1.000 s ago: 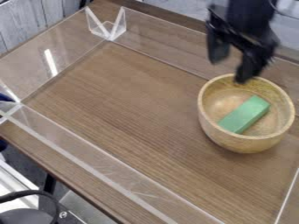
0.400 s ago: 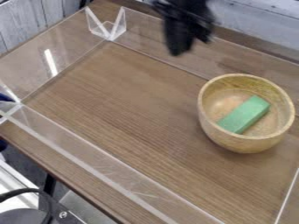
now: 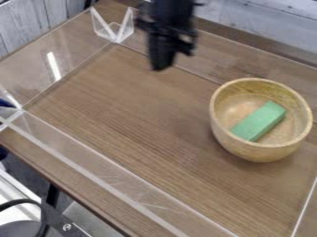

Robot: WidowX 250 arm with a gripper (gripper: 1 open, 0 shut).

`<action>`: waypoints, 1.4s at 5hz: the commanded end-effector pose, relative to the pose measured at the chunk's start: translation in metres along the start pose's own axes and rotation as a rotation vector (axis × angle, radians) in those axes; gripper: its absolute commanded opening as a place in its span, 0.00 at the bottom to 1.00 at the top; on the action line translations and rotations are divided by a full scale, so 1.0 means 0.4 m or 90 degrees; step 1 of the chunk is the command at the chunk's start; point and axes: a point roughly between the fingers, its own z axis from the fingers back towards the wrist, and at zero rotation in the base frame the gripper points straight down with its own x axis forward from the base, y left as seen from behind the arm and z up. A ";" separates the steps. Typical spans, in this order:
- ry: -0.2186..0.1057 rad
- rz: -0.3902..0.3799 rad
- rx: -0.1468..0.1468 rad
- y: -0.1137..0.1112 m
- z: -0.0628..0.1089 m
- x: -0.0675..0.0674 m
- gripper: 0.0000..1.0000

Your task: Put the green block in the brown bowl

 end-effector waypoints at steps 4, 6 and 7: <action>0.003 -0.147 0.063 -0.026 0.003 -0.013 0.00; 0.022 -0.152 0.082 0.022 -0.076 -0.098 0.00; 0.028 -0.179 0.089 0.007 -0.111 -0.115 0.00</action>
